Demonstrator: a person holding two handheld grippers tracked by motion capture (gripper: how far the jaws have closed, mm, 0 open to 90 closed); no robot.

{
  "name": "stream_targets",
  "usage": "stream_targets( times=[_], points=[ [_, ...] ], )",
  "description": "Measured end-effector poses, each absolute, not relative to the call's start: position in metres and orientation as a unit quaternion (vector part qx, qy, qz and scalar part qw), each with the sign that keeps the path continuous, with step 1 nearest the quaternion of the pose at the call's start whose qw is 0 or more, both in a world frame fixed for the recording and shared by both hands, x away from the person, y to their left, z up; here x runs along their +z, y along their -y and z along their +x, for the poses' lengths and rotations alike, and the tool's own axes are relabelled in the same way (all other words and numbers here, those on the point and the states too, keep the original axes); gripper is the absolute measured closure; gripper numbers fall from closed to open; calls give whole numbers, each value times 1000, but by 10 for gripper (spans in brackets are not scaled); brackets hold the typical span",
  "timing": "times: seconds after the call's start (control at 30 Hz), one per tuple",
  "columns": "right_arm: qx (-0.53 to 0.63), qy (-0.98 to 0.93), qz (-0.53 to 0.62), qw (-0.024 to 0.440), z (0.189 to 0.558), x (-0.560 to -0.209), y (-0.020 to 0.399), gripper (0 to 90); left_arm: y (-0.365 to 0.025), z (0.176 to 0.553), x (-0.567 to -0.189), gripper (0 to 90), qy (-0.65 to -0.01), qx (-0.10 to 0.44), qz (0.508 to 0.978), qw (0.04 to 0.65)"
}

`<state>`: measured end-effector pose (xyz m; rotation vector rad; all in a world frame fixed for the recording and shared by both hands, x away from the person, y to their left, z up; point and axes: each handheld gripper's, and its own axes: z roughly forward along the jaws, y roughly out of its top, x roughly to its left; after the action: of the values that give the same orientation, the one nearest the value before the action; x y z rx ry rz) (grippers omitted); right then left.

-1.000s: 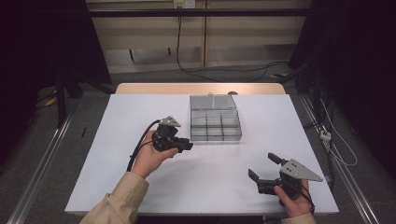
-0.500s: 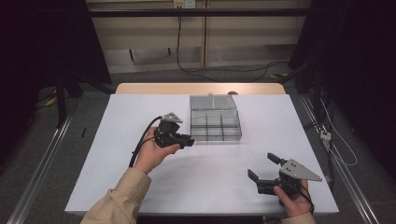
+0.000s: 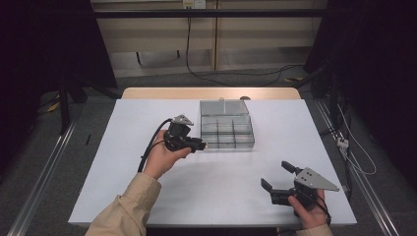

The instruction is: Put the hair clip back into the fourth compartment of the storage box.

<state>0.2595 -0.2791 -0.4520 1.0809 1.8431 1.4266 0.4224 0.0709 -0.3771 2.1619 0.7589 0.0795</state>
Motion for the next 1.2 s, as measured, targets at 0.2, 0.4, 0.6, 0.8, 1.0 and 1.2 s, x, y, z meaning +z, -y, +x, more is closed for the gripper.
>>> stream_targets(
  times=[0.2,0.4,0.6,0.8,1.0,1.2],
  points=[
    [533,-689,403,281,259,-452,279,39,-70,427,-376,730,-303,28,858,414],
    [533,-689,404,281,260,-452,280,39,-67,431,-375,730,-304,29,857,416],
    [534,-689,403,279,260,-452,279,40,-64,435,-375,730,-306,33,856,415],
    [534,-689,403,280,259,-452,280,40,-63,438,-376,730,-309,36,856,412],
    [534,-690,402,278,260,-452,279,40,-59,441,-375,730,-307,38,857,411],
    [534,-690,402,277,260,-452,279,40,-57,445,-374,730,-308,40,857,411]
  ],
)
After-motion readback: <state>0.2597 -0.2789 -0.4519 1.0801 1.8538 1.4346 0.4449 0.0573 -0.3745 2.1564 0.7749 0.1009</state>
